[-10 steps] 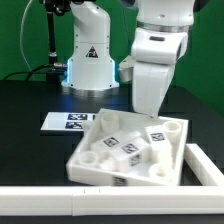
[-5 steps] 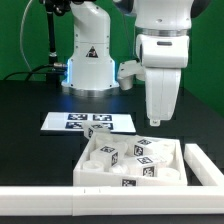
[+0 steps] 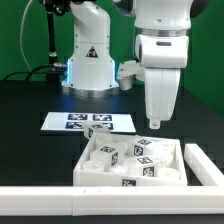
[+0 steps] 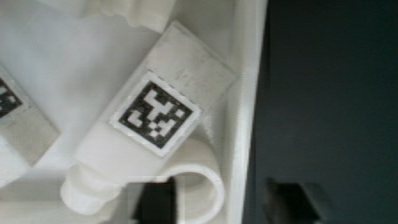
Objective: Assemble one leg
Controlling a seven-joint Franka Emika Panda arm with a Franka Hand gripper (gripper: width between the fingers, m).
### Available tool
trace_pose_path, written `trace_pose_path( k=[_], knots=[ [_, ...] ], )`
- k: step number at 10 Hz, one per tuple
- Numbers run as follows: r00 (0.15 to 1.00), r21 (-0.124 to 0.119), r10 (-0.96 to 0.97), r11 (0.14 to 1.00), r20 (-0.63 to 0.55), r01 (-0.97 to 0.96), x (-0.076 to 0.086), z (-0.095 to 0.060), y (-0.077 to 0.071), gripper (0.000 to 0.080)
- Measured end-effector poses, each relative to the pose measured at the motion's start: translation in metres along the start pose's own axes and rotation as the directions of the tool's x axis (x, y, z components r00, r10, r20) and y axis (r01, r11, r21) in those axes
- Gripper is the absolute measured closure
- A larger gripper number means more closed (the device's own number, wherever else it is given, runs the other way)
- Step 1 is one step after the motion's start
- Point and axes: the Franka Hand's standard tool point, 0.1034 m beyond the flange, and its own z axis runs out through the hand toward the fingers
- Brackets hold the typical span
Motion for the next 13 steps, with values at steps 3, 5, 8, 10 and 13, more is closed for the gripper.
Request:
trace_pose_path(
  k=[3,5,8,10,13],
  knots=[
    [0.998,0.041,0.066,0.997,0.015,-0.067,-0.013,0.022,-0.015,0.0222],
    [0.998,0.01,0.062,0.998,-0.002,-0.062,-0.008,0.025,-0.017,0.0163],
    [0.998,0.011,0.068,0.998,-0.004,-0.068,0.002,0.024,-0.022,0.0151],
    [0.993,0.014,0.115,0.993,-0.003,-0.115,0.008,0.025,-0.026,0.0151],
    [0.988,0.031,0.152,0.988,0.009,-0.152,0.022,0.024,-0.032,0.0151]
  ],
)
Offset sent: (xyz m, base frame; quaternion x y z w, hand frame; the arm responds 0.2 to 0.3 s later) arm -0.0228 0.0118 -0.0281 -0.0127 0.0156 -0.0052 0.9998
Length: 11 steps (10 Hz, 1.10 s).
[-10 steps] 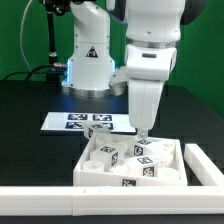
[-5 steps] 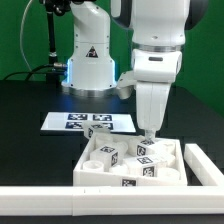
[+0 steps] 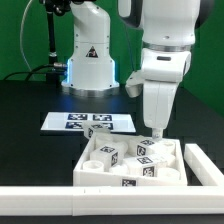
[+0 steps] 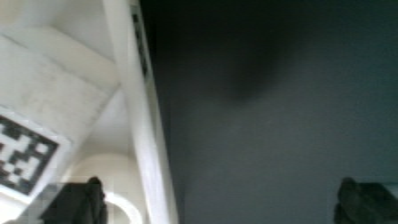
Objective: Assemble one leg
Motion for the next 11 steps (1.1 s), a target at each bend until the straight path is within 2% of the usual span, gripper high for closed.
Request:
trace_pose_path(
  k=[2,7,9,10,11],
  knots=[
    [1.0,0.003,-0.002,1.0,-0.002,0.002,-0.001,0.003,0.0,0.0151],
    [1.0,0.023,0.019,1.0,-0.001,-0.019,-0.038,0.018,0.011,0.0151],
    [1.0,0.013,0.028,1.0,-0.01,-0.028,-0.041,0.018,0.016,0.0151],
    [1.0,0.014,0.028,1.0,-0.01,-0.028,-0.041,0.018,0.016,0.0245],
    [1.0,0.014,0.028,1.0,-0.01,-0.028,-0.041,0.018,0.015,0.0245]
  ],
)
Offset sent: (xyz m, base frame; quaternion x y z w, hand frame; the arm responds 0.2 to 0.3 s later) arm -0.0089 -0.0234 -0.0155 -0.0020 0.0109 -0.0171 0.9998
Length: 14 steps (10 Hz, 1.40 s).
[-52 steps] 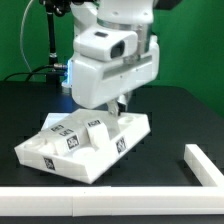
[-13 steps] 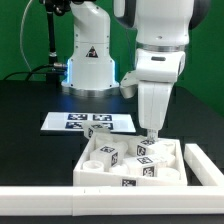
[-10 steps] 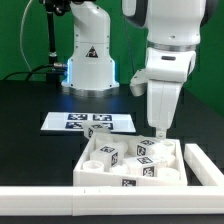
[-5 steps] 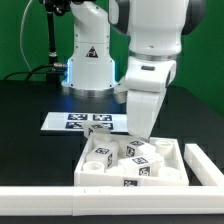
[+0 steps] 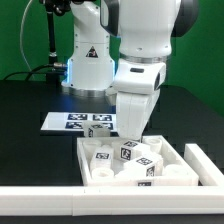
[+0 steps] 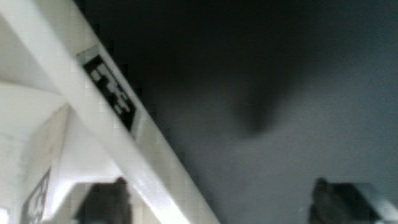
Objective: Assemble one leg
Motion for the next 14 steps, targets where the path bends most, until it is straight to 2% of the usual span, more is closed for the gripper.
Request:
trace_pose_path(
  k=[1,2,3,4,7,9,11,12,13,14],
  knots=[
    [1.0,0.0,0.0,1.0,0.0,0.0,0.0,0.0,0.0,0.0445],
    [1.0,0.0,0.0,1.0,0.0,0.0,0.0,0.0,0.0,0.0582],
    [1.0,0.0,-0.001,1.0,0.0,0.001,0.0,0.0,0.0,0.0582],
    [1.0,0.0,0.001,1.0,0.0,-0.001,0.0,0.0,0.0,0.0744],
    [1.0,-0.002,-0.013,1.0,-0.001,0.013,-0.001,-0.001,0.002,0.0745],
    [0.996,-0.01,-0.086,0.996,-0.01,0.085,0.001,-0.002,0.01,0.0745],
    [0.987,0.0,-0.158,0.987,-0.016,0.158,0.019,-0.003,0.019,0.0745],
    [0.984,0.007,-0.177,0.984,-0.023,0.177,0.031,-0.003,0.015,0.0745],
    [0.984,-0.005,-0.178,0.984,-0.022,0.178,0.034,-0.003,0.014,0.0745],
    [0.985,-0.027,-0.173,0.985,-0.029,0.172,0.033,-0.002,0.012,0.0745]
  ],
)
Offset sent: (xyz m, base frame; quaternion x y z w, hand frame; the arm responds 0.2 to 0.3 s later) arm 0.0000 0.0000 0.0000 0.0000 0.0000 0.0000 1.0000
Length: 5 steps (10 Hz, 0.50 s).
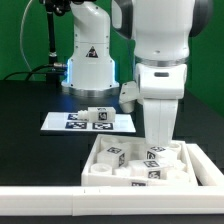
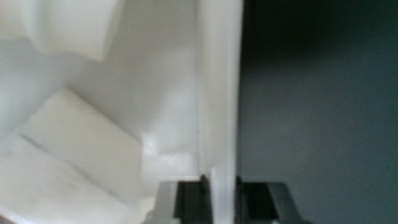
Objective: Assemble one leg
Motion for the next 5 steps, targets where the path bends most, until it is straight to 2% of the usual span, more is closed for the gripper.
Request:
trace_pose_path(
  k=[4,5],
  knots=[
    [1.0,0.0,-0.001,1.0,0.0,0.001,-0.001,0.0,0.0,0.0745],
    [0.994,-0.018,-0.108,0.994,-0.008,0.108,-0.0026,-0.0005,0.0045,0.0745]
  ],
)
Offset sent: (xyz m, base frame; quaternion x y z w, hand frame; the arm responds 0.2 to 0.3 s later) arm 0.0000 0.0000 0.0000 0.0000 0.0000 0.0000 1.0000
